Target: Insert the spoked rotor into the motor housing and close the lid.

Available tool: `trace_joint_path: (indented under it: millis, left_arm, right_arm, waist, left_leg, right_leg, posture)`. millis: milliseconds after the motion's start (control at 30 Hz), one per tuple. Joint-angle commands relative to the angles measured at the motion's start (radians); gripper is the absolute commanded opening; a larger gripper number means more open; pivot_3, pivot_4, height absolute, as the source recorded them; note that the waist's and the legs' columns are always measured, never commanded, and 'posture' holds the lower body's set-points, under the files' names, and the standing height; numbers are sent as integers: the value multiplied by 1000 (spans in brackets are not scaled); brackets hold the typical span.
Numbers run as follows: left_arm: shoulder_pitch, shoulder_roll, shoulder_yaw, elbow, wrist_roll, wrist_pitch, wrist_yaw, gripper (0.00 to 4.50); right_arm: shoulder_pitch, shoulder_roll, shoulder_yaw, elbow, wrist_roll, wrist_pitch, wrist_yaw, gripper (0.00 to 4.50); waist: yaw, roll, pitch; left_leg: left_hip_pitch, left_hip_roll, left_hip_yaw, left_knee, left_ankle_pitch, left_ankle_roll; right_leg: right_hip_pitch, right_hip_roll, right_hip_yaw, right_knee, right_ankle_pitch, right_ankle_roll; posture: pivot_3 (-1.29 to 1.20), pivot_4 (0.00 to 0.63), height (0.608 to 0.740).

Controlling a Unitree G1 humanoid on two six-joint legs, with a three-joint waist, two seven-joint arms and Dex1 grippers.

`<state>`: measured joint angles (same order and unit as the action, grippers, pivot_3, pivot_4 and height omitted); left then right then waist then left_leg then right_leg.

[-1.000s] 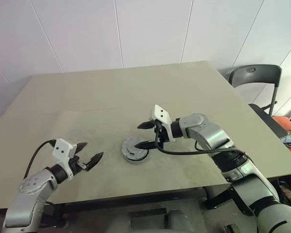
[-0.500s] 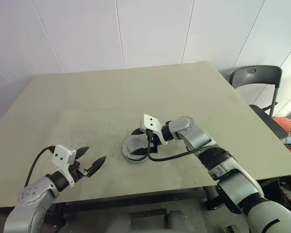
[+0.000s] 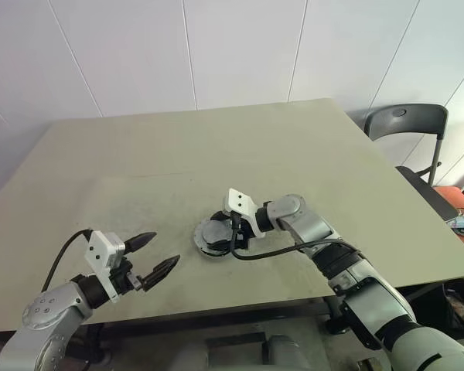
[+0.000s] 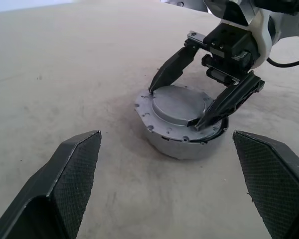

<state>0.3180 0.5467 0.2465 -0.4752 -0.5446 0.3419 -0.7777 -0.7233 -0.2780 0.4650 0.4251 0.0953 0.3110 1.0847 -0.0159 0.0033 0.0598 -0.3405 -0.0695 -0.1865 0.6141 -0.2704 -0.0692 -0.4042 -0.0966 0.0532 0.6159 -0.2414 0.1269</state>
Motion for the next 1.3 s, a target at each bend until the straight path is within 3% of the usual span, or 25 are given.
trace_joint_path:
  millis: [33, 400, 1300]
  left_arm:
    - [-19, 11, 12, -51, -12, 11, 26, 4500]
    - [33, 47, 35, -44, -55, 14, -23, 4500]
    - [59, 38, 23, 51, -16, -73, -61, 4500]
  right_arm:
    - [-12, 12, -27, 6, -14, -22, -12, 3243]
    - [-27, 6, -77, -51, 50, 21, 73, 3223]
    - [-35, 1, -50, 31, -41, -43, 129, 3223]
  waist:
    - [0, 0, 0]
    - [-1, 0, 0]
    - [-1, 0, 0]
  left_leg:
    - [0, 0, 0, 0, 0, 0]
    - [0, 0, 0, 0, 0, 0]
    - [1, 0, 0, 0, 0, 0]
  right_leg:
    - [0, 0, 0, 0, 0, 0]
    - [0, 0, 0, 0, 0, 0]
    - [0, 0, 0, 0, 0, 0]
  posture:
    - [0, 0, 740]
    - [0, 0, 740]
    - [0, 0, 740]
